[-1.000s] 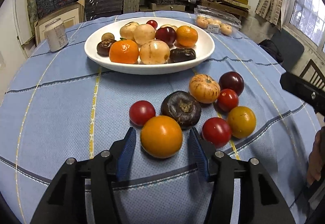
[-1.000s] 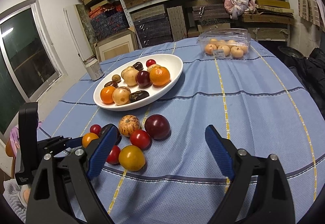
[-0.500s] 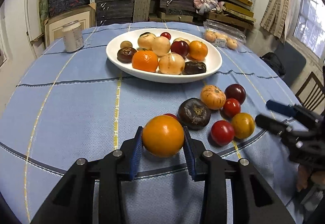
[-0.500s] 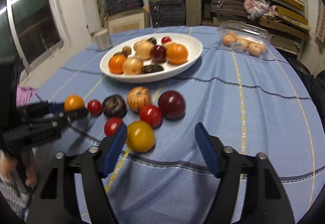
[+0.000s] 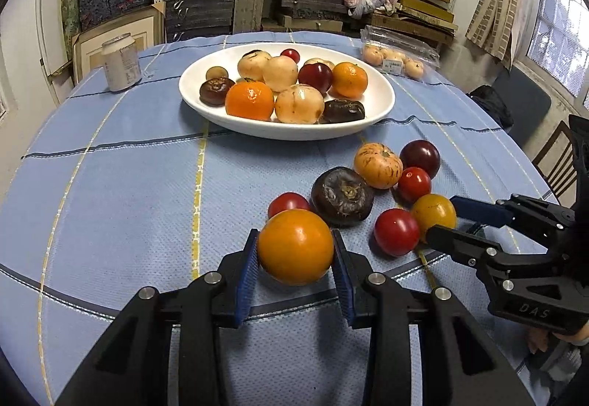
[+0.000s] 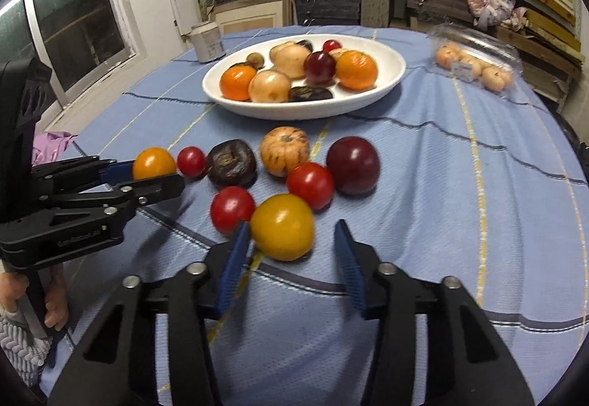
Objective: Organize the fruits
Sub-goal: 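Carry the tangerine and yellow tomato onto the white plate and open both tools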
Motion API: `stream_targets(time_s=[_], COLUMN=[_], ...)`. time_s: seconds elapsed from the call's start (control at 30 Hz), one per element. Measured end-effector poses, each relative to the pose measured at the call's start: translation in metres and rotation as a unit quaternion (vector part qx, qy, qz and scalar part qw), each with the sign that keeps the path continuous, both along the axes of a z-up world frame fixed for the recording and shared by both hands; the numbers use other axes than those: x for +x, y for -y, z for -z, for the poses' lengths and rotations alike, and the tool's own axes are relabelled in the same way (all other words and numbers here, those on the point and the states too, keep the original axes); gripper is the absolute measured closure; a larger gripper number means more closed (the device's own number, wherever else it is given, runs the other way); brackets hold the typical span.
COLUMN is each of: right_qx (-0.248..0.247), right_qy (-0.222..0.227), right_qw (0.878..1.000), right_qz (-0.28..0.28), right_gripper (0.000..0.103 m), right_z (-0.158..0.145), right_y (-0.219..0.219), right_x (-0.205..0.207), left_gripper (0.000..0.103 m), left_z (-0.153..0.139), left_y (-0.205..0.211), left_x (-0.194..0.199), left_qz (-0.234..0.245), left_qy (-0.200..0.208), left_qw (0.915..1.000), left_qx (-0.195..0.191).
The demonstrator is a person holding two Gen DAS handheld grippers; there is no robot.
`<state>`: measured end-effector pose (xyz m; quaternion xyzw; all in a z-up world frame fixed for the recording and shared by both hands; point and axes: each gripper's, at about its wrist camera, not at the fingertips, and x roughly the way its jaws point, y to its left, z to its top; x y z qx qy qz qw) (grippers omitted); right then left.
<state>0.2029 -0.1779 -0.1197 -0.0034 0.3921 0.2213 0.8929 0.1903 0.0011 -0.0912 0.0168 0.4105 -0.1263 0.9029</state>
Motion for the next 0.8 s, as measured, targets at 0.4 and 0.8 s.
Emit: stream_targets(time_s=[0.4,0.8], right_qx=[0.051,0.097], right_qy=[0.009,0.05], right_qw=[0.998,0.993], right_qz=[0.02,0.051], right_gripper=[0.067,0.067], right_z=[-0.012,-0.078], right_y=[0.014,0.026], right_x=[-0.006,0.054], left_gripper=[0.065,0.065], left_z=[-0.005,-0.077], left_y=[-0.002,-0.006], left_x=[0.002,0.082], left_qz=[-0.013,-0.037], left_qy=[0.01,0.064], left_qw=[0.9999,0.9972], left_qx=[0.003,-0.01])
